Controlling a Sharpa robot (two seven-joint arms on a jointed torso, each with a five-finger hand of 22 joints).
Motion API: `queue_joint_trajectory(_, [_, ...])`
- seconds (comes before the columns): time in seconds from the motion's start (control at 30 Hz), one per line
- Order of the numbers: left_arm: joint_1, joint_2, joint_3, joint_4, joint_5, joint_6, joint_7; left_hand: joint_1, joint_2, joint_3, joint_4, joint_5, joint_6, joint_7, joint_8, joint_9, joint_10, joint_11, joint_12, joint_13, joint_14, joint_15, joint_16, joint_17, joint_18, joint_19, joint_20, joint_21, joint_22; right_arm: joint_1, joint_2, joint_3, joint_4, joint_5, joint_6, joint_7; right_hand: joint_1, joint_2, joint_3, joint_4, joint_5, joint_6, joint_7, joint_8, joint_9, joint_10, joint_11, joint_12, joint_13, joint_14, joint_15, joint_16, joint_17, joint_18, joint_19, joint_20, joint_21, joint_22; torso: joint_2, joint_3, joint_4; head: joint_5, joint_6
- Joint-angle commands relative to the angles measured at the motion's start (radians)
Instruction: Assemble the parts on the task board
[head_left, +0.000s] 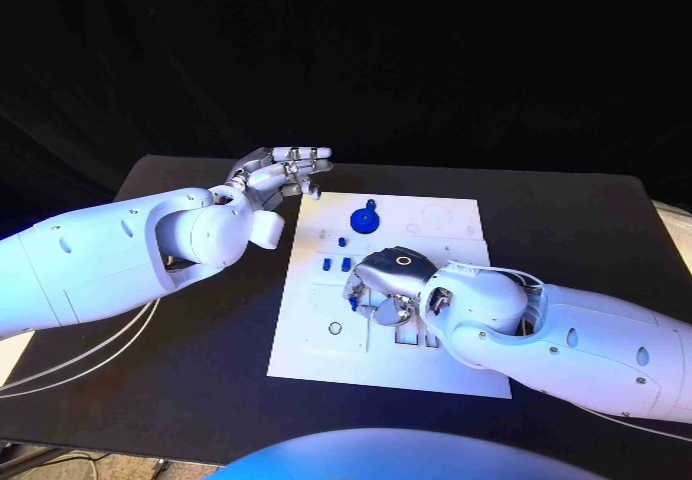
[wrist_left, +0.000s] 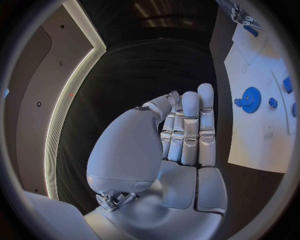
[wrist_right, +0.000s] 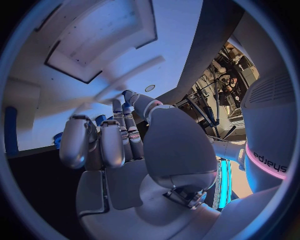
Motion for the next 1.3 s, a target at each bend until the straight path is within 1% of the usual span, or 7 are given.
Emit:
queue_joint_trajectory(0.03, [0.000,0.002,0.001,0.000,-0.007,0.015,0.001,0.001,0.007,-0.002,-0.005,0.004,0.001,0.005,0.006,-0.002,-0.005,0.002,0.005,0.002,-0.007,-0.001,0.005,-0.001,0.011,-0.010,0.000,-0.004,-0.001,-0.002,-0.003,-0.002,0.002,-0.008,0.022,-0.010,0.002,0.010,-0.007,0.000,0.007,0.009,0.001,0.007,0.001,0.016,-0.004,0.011,0.004,0.042,0.000,-0.004,-0.002,0.011,-0.003,-0.002,-0.006,0.000,0.000,0.0011,0.0005,0.000,-0.001])
queue_joint_trajectory(0.47, [0.000,0.002,0.001,-0.001,-0.007,0.012,-0.002,0.001,0.008,-0.002,-0.006,0.004,0.000,0.005,0.006,-0.002,-0.006,0.002,0.006,0.002,-0.007,-0.001,0.005,-0.001,0.011,-0.010,0.000,-0.004,-0.001,-0.003,-0.017,-0.002,0.022,0.011,0.031,-0.006,0.006,0.015,-0.010,-0.001,0.008,0.023,-0.002,0.010,0.003,0.039,-0.010,0.024,0.005,0.041,-0.004,-0.006,-0.007,0.011,-0.002,-0.005,-0.006,0.000,0.000,0.0009,0.0002,0.001,-0.002])
queue_joint_trajectory(0.67, [0.000,0.002,0.001,-0.002,-0.007,0.012,-0.003,0.001,0.008,-0.002,-0.007,0.005,0.000,0.005,0.006,-0.002,-0.008,0.002,0.007,0.002,-0.008,-0.001,0.005,-0.002,0.011,-0.010,0.000,-0.004,-0.001,-0.003,-0.021,-0.002,0.023,0.012,0.022,-0.009,0.006,0.008,-0.014,-0.003,0.008,0.017,0.001,0.005,0.002,0.031,-0.007,0.020,0.002,0.041,-0.004,-0.007,-0.008,0.012,-0.003,-0.007,-0.008,-0.003,0.000,0.0002,0.0001,0.000,-0.002])
queue_joint_trajectory(0.87, [0.000,0.003,0.001,-0.002,-0.007,0.012,-0.005,0.001,0.008,-0.002,-0.007,0.005,0.000,0.005,0.006,-0.002,-0.008,0.002,0.007,0.002,-0.008,-0.001,0.005,-0.002,0.011,-0.010,0.000,-0.004,-0.001,-0.003,-0.028,-0.002,0.024,0.006,-0.013,-0.019,0.008,-0.003,-0.025,-0.008,0.009,-0.038,0.015,-0.005,-0.007,-0.035,0.009,-0.007,-0.001,0.038,0.009,-0.014,-0.019,0.014,-0.009,0.000,-0.019,-0.020,0.000,0.0005,0.0004,-0.001,-0.001])
queue_joint_trajectory(0.93, [0.000,0.003,0.001,-0.002,-0.007,0.012,-0.006,0.002,0.008,-0.002,-0.007,0.005,0.000,0.005,0.006,-0.002,-0.008,0.002,0.007,0.002,-0.008,-0.001,0.006,-0.002,0.011,-0.010,0.000,-0.004,0.000,-0.003,-0.036,-0.002,0.030,0.004,-0.034,-0.023,0.013,-0.007,-0.036,-0.012,0.008,-0.078,0.022,-0.005,-0.008,-0.070,0.016,-0.013,0.000,0.037,0.014,-0.018,-0.026,0.016,-0.014,0.005,-0.027,-0.032,0.000,0.0007,0.0002,-0.002,0.000])
queue_joint_trajectory(1.13, [0.000,0.002,0.001,-0.005,-0.007,0.013,-0.007,0.002,0.009,-0.002,-0.008,0.005,0.000,0.005,0.006,-0.002,-0.009,0.002,0.007,0.002,-0.008,0.000,0.006,-0.002,0.011,-0.010,0.000,-0.004,0.000,0.007,-0.098,0.008,0.079,0.005,-0.085,-0.034,0.022,-0.005,-0.044,-0.017,0.015,-0.089,0.019,-0.003,-0.006,-0.079,0.016,-0.007,0.002,0.036,0.015,-0.021,-0.031,0.017,-0.014,0.008,-0.030,-0.036,-0.002,0.0005,-0.0022,-0.014,0.015])
queue_joint_trajectory(1.3, [0.000,0.003,0.001,-0.005,-0.007,0.015,-0.009,0.002,0.009,-0.002,-0.008,0.006,-0.001,0.005,0.006,-0.002,-0.011,0.003,0.008,0.002,-0.009,0.000,0.006,-0.002,0.011,-0.011,0.000,-0.005,0.000,0.045,-0.185,0.019,0.114,0.030,-0.070,-0.061,0.021,-0.005,-0.051,-0.015,0.014,-0.082,0.013,0.001,-0.003,-0.070,0.012,0.003,0.003,0.036,0.013,-0.021,-0.031,0.017,-0.013,0.007,-0.030,-0.035,-0.002,-0.0004,-0.0038,-0.028,0.031])
